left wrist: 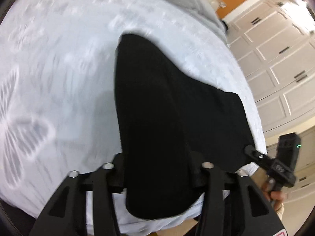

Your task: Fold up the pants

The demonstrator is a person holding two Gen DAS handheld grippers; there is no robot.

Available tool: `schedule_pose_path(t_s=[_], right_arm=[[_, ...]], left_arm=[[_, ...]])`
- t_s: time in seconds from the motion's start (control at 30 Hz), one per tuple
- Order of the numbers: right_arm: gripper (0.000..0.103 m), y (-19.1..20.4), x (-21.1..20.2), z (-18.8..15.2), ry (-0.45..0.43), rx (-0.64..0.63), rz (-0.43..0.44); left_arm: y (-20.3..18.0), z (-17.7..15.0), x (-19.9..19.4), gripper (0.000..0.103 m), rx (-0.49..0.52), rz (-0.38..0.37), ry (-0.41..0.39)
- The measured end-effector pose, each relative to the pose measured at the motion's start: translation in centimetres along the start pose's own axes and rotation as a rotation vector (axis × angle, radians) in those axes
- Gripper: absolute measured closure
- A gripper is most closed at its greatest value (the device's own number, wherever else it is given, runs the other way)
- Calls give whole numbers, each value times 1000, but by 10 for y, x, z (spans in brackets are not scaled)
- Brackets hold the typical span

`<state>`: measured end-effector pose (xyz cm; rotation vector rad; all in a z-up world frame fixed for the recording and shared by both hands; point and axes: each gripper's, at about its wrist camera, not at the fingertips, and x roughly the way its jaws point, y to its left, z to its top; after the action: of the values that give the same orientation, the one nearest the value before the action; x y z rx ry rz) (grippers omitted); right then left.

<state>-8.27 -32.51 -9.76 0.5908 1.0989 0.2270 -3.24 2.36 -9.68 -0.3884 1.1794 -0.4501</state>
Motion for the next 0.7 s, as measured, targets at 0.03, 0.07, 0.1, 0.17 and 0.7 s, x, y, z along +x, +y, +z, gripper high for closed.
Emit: schedule_pose_path(t_s=[0.03, 0.07, 0.1, 0.17, 0.7], right_arm=[[32, -10, 7, 2, 18, 76, 54], [28, -11, 6, 4, 18, 92, 71], [25, -8, 6, 8, 13, 78, 70], [18, -5, 9, 8, 8, 81, 67], [5, 16, 23, 0, -125, 11, -56]], left_arm=[[6, 0, 6, 40, -23, 16, 19], [10, 1, 9, 36, -50, 10, 24], [10, 4, 10, 33, -63, 5, 17], [5, 9, 10, 19, -48, 43, 5], [-20, 17, 40, 10, -99, 159, -93]])
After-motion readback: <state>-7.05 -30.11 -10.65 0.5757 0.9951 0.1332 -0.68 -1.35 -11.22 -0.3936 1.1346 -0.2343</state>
